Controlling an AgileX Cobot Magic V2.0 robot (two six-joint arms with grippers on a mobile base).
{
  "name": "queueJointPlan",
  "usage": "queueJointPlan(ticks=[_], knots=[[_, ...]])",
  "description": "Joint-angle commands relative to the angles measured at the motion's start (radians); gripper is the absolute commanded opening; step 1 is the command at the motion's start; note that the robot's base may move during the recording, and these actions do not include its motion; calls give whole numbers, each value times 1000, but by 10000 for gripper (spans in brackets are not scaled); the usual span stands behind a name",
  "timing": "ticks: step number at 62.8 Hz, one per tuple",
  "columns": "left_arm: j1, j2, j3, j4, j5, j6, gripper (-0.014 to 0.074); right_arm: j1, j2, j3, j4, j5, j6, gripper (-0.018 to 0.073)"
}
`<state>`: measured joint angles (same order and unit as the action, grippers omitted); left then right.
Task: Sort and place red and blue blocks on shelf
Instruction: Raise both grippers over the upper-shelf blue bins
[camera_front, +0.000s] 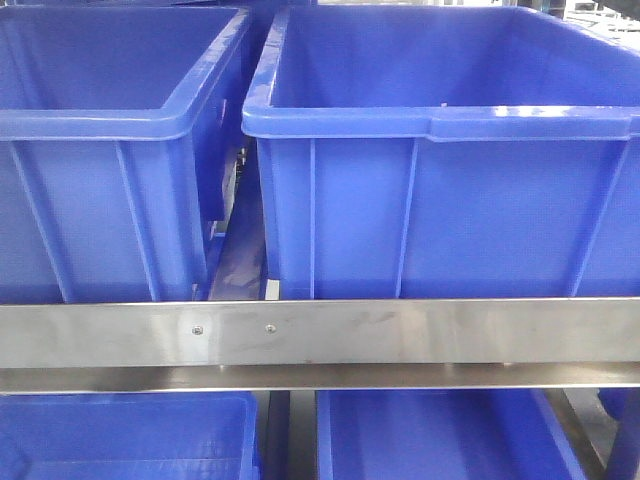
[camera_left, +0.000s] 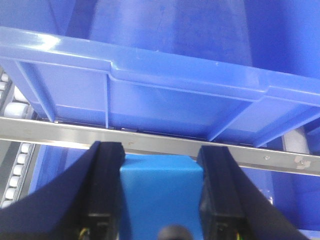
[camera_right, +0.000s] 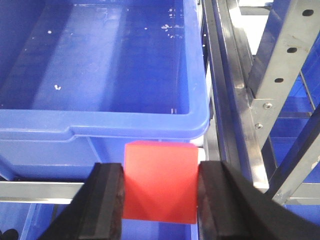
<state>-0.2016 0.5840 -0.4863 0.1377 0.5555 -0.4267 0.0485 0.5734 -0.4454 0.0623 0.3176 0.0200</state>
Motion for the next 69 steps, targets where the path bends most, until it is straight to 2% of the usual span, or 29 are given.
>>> queueJointPlan(ticks=[1,69], knots=[[2,5,-31,3,-73,-2,125,-4,6,-29,-8,-78,-5,49],[2,5,-31,3,-73,-2,125,-4,6,-29,-8,-78,-5,49]])
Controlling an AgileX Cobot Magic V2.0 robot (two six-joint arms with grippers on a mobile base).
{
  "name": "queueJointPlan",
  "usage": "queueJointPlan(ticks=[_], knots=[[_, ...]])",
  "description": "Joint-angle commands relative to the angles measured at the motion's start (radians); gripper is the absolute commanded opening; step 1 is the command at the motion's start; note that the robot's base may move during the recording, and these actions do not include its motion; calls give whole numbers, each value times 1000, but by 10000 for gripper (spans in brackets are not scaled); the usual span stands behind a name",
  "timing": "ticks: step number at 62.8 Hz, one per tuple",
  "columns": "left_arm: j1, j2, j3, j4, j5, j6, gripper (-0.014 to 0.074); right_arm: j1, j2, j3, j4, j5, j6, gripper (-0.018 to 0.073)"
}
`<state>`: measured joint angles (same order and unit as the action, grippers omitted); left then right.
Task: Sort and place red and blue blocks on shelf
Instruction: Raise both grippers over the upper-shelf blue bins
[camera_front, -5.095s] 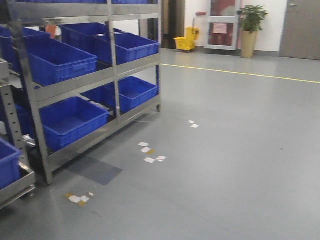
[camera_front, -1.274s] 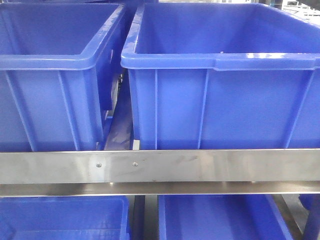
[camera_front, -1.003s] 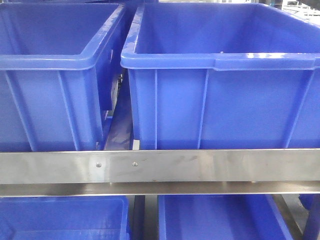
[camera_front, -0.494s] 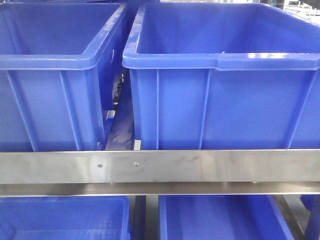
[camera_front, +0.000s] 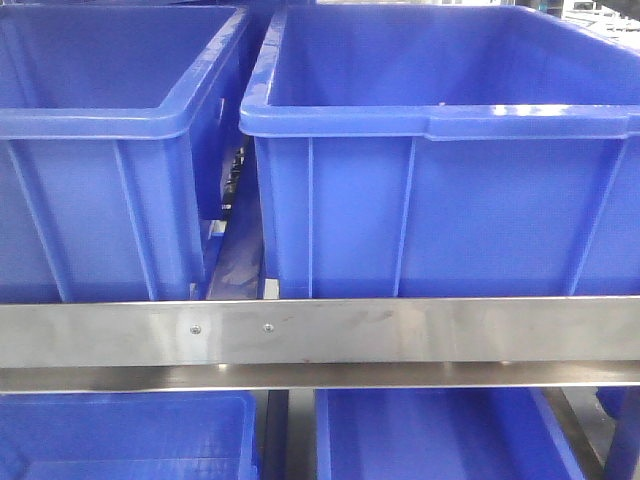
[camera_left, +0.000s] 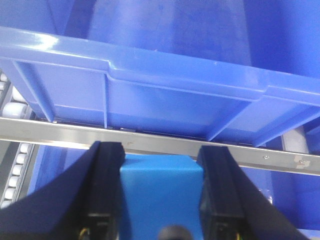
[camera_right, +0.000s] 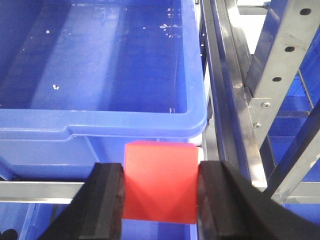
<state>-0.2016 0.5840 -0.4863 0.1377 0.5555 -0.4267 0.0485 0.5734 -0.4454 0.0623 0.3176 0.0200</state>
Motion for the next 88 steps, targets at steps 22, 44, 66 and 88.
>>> queueJointPlan(ticks=[22,44,66,88], knots=[[2,5,-31,3,-73,-2,125,-4,6,-29,-8,-78,-5,49],[2,5,-31,3,-73,-2,125,-4,6,-29,-8,-78,-5,49],[2,5,-31,3,-73,-2,125,-4,6,-29,-8,-78,-5,49],[2,5,-31,3,-75,-2,125,-4,6,-29,-8,-78,-5,49]])
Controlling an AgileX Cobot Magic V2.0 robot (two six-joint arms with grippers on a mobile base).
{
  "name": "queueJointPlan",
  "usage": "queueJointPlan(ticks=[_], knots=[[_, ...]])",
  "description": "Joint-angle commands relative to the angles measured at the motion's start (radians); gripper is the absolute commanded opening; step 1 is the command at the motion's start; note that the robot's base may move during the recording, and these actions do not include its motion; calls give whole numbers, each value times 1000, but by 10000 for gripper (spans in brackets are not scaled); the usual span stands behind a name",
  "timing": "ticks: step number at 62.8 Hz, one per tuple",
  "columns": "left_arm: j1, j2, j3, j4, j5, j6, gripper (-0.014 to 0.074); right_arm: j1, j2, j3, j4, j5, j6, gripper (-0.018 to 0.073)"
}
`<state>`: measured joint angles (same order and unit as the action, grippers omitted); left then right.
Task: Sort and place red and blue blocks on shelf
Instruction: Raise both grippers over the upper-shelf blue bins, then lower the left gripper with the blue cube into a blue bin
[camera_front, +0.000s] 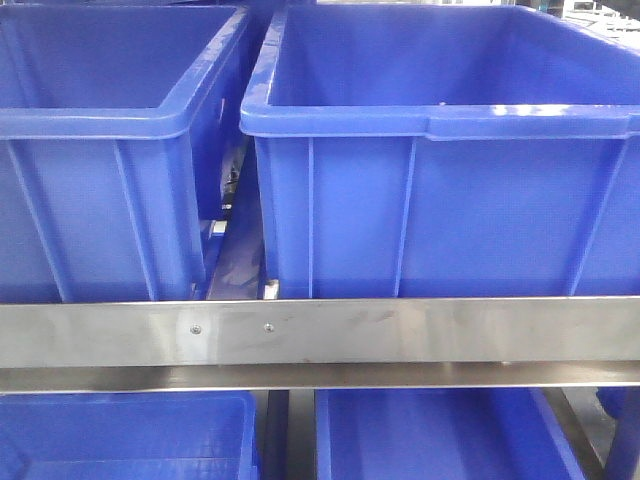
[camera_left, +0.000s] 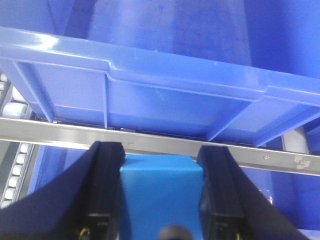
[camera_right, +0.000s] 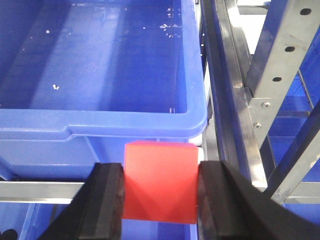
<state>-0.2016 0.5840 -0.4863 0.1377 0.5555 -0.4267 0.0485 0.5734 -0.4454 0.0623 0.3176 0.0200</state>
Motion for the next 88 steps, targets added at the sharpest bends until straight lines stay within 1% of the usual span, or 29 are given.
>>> queueJointPlan(ticks=[1,52,60,71,84,88], knots=[[2,5,-31,3,-75,-2,125,-4,6,-29,-8,-78,-5,49],[8,5,-31,3,-79,-2,125,-4,6,-29,-8,-82,-5,49],[8,5,-34,-1,-76,-2,125,-4,6,-32,-8,-99,-5,49],[6,5,-88,-6,-75,-2,125,-4,6,-62,-8,-100,-5,49],[6,33,-188,5,-77,1,125,-4,43,-152,-8,-81,-5,49],[6,58,-223,5,-79,13,125,-4,74,-191,-8,-72,-5,49]])
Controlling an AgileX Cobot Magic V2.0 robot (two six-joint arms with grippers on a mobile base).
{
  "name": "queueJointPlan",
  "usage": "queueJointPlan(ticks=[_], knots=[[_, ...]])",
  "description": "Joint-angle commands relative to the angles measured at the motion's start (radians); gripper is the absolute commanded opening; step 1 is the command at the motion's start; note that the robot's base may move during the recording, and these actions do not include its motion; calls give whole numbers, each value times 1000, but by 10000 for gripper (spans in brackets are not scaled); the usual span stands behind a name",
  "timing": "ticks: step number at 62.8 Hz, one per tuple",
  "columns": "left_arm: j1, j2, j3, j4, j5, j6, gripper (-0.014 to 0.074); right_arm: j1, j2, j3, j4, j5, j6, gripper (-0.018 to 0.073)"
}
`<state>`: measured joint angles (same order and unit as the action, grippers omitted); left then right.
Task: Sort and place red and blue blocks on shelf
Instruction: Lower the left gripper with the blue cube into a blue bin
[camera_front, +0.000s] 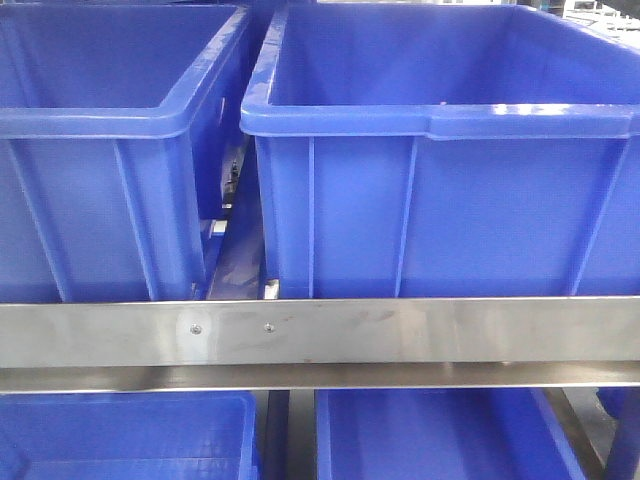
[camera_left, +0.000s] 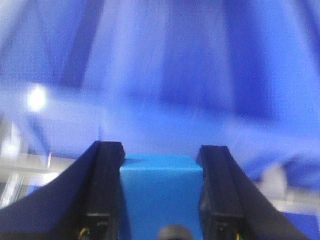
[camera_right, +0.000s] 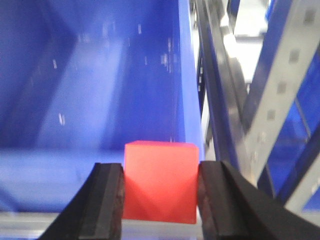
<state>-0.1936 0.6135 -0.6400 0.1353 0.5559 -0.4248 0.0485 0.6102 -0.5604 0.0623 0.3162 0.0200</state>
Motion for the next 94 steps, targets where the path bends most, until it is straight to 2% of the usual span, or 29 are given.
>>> queueJointPlan(ticks=[1,32,46,59,83,88,94], knots=[[-2,38,-76,7,-80,13,125,-4,46,-84,-8,-70,-5,49],[-2,333,-265,7,-195,24,125,-2,381,-352,-8,-84,-5,49],[-2,469,-329,7,-236,24,125,68,519,-444,-8,-116,-5,49],[-2,564,-376,7,-242,24,125,115,612,-463,-8,-177,-5,49],[-2,593,-379,7,-244,24,127,115,655,-463,-8,-191,-5,53],[-2,593,-379,7,-233,24,127,115,655,-463,-8,-192,-5,95],[-2,593,-379,7,-228,24,128,115,655,-463,-13,-193,-5,199]])
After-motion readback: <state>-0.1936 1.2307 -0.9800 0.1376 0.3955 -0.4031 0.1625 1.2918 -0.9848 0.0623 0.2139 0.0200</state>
